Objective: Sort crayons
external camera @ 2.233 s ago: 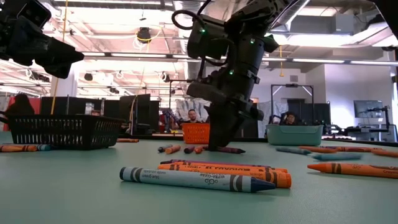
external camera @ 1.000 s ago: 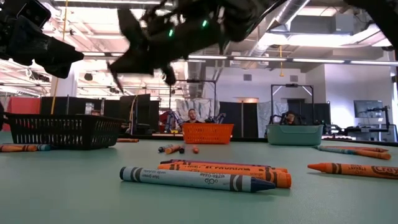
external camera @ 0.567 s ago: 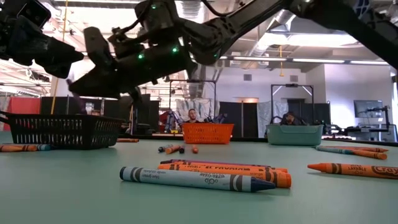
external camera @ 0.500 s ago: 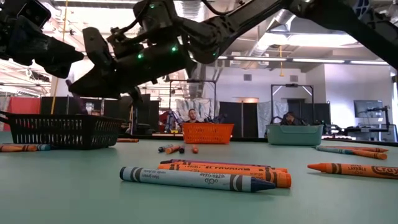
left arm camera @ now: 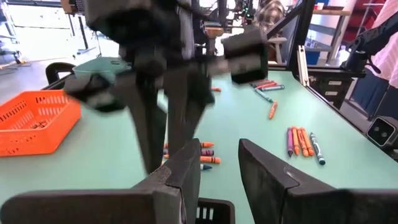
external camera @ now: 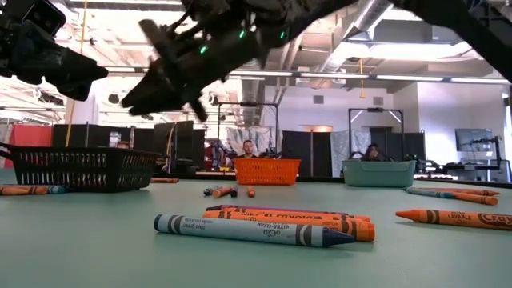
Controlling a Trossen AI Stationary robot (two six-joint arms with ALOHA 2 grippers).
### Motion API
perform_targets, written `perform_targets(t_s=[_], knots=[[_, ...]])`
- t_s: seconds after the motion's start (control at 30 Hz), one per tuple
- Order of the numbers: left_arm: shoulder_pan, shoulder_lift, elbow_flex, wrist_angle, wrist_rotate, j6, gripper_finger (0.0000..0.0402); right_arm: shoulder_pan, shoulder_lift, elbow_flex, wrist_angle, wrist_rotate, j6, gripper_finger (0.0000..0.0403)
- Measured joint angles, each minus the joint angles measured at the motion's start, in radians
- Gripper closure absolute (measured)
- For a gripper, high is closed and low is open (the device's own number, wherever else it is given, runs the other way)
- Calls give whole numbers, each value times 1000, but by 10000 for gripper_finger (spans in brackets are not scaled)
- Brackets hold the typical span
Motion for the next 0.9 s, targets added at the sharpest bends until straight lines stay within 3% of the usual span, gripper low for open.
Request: perform_targets(t_s=[0.1,0.43,0.57,0.67,0.77,0.9], knots=[[0,0,0,0,0,0,304,4,-70,1,-163,0,-43,327],[0,0,0,0,-1,0,304,25,-325,1,-934,6,-96,327],[0,0,0,0,-1,0,304,58,-390,-6,-1161,129,-102,327],[0,0,0,0,0,0,304,89,-463,-89,-1194,211,-117,326],[0,0,0,0,0,0,304,115,-572,-271,-1156,207,-86,326],[0,0,0,0,0,0,304,139,-766,-579,-1057,205,120,326]])
